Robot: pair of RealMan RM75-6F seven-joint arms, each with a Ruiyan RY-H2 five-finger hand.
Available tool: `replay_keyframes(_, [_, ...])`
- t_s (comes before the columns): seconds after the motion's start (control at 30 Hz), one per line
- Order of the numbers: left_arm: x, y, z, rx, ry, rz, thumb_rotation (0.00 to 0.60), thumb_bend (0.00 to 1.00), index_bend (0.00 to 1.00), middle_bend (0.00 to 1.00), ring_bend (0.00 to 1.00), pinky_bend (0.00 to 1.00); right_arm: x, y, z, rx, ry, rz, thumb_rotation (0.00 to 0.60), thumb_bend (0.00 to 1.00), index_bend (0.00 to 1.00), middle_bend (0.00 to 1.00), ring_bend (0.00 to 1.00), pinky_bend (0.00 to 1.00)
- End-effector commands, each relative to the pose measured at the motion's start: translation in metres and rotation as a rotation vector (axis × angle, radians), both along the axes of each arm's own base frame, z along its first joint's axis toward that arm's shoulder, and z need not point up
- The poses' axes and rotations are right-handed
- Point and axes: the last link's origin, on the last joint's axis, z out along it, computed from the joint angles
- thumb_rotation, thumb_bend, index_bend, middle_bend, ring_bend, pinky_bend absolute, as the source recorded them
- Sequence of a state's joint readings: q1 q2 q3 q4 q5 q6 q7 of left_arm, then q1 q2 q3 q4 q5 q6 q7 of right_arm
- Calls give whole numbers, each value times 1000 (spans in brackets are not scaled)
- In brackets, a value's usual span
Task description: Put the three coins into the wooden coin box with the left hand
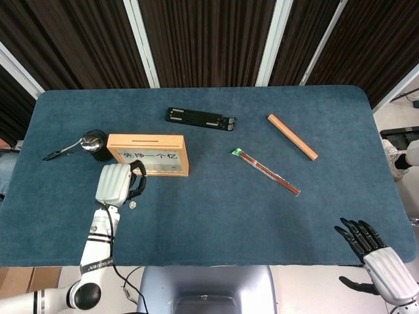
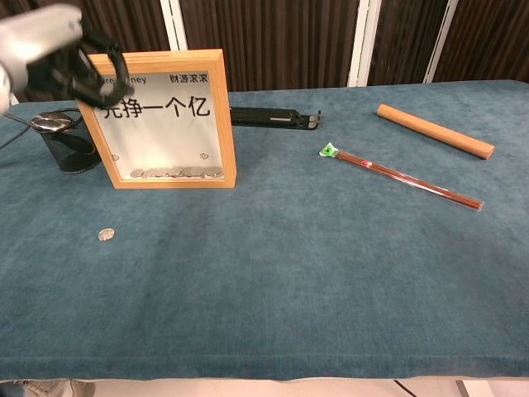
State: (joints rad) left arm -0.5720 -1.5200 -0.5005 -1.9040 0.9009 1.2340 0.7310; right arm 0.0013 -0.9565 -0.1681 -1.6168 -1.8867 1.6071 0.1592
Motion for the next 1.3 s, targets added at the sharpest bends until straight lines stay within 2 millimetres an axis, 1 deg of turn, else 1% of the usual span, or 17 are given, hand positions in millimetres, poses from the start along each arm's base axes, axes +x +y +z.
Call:
replay_keyframes(0.03, [55,59,59,73,47,32,600,512,617,1000,1000,1000,-1,-2,1,-1,-2,-3,600,133,0,0,0,0])
replay_keyframes(0.13, [60,68,55,87,54,54,600,512,618,1000,1000,1000,-1,-3,2,-2,-6,-8,600,134,0,0,0,0])
replay_keyframes(0.27, [60,80,46,97,60,80,600,511,619,1000,1000,1000,-2,-3,4,-4,-10,-9,600,134,0,0,0,0])
replay_keyframes(0.53, [50,92,36,93,75,109,600,513,621,1000,1000,1000,-4,-1,8,-19,-16,-16,600,134,0,0,0,0])
replay_keyframes(0.67, [44,94,31,82,84,115,600,511,620,1000,1000,1000,-4,-1,9,-23,-16,-19,600,134,0,0,0,0])
replay_keyframes(0.93, [40,92,26,72,110,115,600,511,616,1000,1000,1000,-4,-1,8,-20,-12,-19,600,134,0,0,0,0])
replay_keyframes(1.3, [35,91,14,48,122,120,600,511,614,1000,1000,1000,-4,-1,8,-24,-14,-17,600,134,0,0,0,0])
